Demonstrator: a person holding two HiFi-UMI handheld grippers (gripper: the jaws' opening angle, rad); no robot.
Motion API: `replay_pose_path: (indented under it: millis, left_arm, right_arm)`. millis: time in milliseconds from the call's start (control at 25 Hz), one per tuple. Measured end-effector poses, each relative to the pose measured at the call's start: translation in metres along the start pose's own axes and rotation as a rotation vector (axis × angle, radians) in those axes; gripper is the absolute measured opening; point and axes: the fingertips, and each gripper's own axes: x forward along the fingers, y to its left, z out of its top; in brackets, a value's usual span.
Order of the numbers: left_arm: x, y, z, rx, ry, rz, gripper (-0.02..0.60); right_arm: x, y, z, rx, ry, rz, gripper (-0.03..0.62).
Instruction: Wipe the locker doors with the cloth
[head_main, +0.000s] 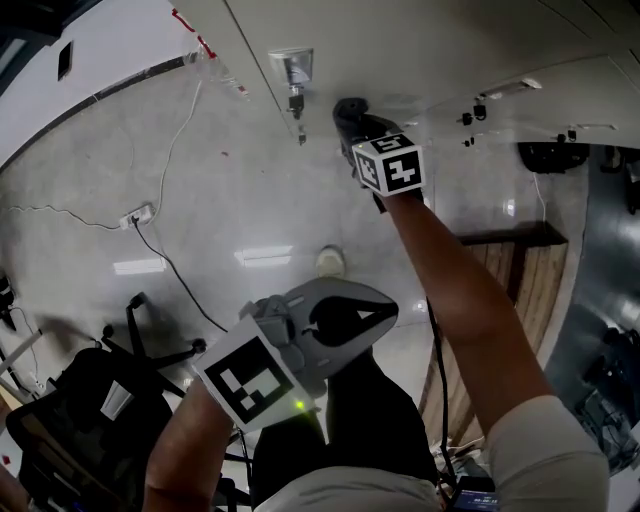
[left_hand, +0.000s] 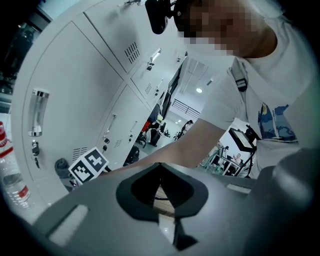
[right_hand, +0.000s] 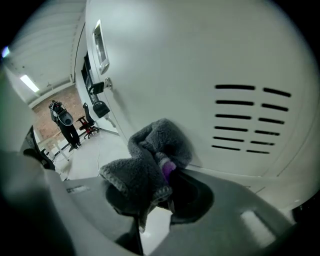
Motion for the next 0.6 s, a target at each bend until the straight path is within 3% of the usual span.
replay_pose_path:
  millis: [600]
  left_arm:
    - [-0.028, 0.005, -0.002, -0.018, -0.036, 0.042, 0.004]
  right_arm:
    - [0.048, 0.089, 0.021, -0.080, 0.023, 0.155, 0.104]
